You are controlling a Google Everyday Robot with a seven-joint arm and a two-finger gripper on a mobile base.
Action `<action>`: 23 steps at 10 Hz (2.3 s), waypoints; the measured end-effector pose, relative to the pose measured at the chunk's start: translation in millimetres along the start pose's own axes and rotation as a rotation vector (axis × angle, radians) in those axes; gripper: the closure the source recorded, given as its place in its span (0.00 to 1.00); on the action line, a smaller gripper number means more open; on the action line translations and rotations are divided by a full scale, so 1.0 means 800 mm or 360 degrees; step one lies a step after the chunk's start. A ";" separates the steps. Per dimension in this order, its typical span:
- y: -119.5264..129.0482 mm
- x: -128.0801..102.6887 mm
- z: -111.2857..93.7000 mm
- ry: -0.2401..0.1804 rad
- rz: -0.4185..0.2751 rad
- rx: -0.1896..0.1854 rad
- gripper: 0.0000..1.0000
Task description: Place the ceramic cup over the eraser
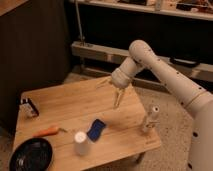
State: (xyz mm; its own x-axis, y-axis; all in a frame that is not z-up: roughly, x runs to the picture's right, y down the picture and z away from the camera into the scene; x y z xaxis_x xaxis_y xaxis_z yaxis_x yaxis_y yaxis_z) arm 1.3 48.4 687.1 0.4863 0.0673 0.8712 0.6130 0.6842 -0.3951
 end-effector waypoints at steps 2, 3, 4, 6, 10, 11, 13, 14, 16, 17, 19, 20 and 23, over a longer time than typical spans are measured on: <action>0.011 -0.002 0.028 -0.0097 -0.0002 0.0023 0.20; 0.017 -0.007 0.043 -0.0156 -0.0009 0.0030 0.20; 0.024 -0.017 0.058 -0.0207 -0.0020 0.0038 0.20; 0.041 -0.042 0.093 -0.0292 -0.0034 0.0042 0.20; 0.064 -0.061 0.157 -0.0434 -0.0020 0.0048 0.20; 0.064 -0.061 0.166 -0.0454 -0.0025 0.0049 0.20; 0.058 -0.061 0.184 -0.0438 -0.0055 0.0034 0.20; 0.051 -0.061 0.194 -0.0429 -0.0068 0.0031 0.20; 0.050 -0.057 0.217 -0.0427 -0.0087 0.0006 0.20; 0.056 -0.055 0.225 -0.0442 -0.0090 -0.0007 0.20; 0.067 -0.049 0.243 -0.0541 -0.0071 0.0000 0.20; 0.071 -0.049 0.247 -0.0572 -0.0064 -0.0002 0.20; 0.075 -0.045 0.259 -0.0606 -0.0053 -0.0012 0.20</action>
State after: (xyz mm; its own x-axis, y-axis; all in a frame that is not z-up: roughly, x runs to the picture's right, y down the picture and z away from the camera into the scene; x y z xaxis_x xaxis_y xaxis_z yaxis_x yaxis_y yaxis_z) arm -108.4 237.7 692.5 0.2008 0.3113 0.9289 0.6297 0.6853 -0.3658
